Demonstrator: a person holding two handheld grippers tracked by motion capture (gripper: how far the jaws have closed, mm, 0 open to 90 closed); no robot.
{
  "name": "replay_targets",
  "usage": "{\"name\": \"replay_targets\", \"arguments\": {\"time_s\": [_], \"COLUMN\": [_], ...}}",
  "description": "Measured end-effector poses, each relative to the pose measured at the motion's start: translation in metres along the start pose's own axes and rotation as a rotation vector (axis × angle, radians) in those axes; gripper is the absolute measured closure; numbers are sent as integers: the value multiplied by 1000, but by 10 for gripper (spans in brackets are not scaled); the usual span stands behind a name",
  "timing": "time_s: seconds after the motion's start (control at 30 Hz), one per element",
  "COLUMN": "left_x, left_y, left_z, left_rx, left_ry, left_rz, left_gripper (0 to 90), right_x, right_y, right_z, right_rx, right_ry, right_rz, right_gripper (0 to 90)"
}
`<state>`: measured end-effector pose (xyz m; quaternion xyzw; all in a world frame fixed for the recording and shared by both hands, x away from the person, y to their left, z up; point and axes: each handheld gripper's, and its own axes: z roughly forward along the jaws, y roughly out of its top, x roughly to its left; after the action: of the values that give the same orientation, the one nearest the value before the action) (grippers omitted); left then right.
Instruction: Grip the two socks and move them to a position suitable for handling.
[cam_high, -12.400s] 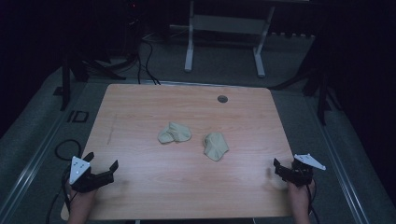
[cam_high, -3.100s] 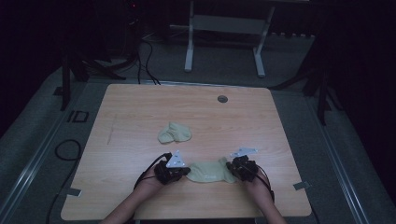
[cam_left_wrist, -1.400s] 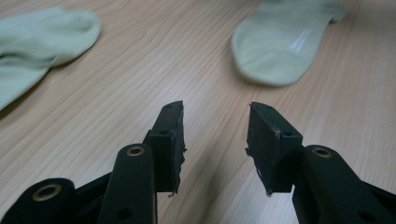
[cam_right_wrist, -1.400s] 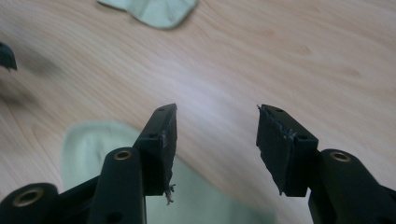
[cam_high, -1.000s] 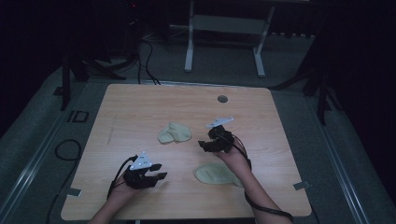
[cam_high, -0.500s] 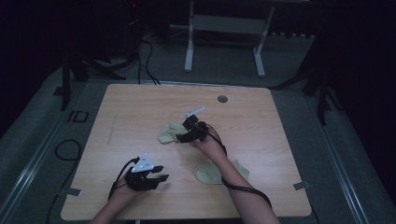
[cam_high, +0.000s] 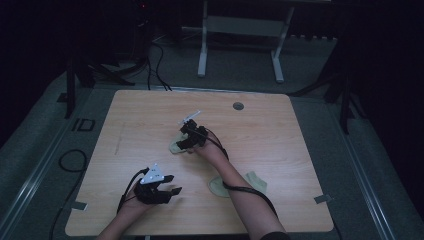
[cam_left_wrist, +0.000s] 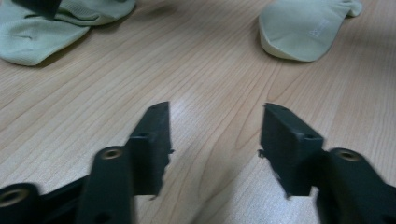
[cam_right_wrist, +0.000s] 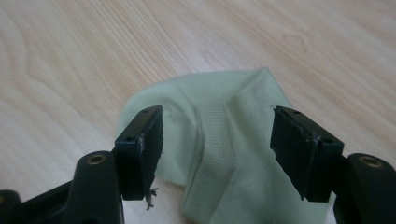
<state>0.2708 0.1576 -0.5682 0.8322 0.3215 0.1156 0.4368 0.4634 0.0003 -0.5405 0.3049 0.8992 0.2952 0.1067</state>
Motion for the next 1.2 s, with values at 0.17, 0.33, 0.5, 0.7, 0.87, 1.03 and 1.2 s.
{"name": "replay_targets", "arguments": {"time_s": [0.17, 0.33, 0.5, 0.7, 0.87, 1.03, 1.2], "left_x": [0, 0, 0, 0, -1, -1, 0], "left_y": [0, 0, -2, -2, -1, -1, -1], "left_z": [1, 0, 1, 0, 0, -1, -1], "left_rx": [1, -4, 5, -6, -8, -24, -15], "left_ry": [-6, -2, -5, -15, -12, -9, -2], "left_rz": [-4, -3, -6, -5, -7, -12, -17], "left_gripper": [348, 345, 339, 318, 314, 303, 304], "right_x": [-1, 2, 10, 6, -3, -15, -29], "right_y": [-4, -7, -5, -1, 0, -8, -24], "right_z": [10, 7, 6, -12, -40, -65, -88], "right_rx": [29, 17, 34, 26, -4, -25, -38], "right_ry": [-36, -45, -78, -84, -89, -127, -171], "right_rz": [-20, -42, -72, -49, -17, 29, 73], "right_gripper": [368, 602, 800, 814, 814, 814, 814]}}
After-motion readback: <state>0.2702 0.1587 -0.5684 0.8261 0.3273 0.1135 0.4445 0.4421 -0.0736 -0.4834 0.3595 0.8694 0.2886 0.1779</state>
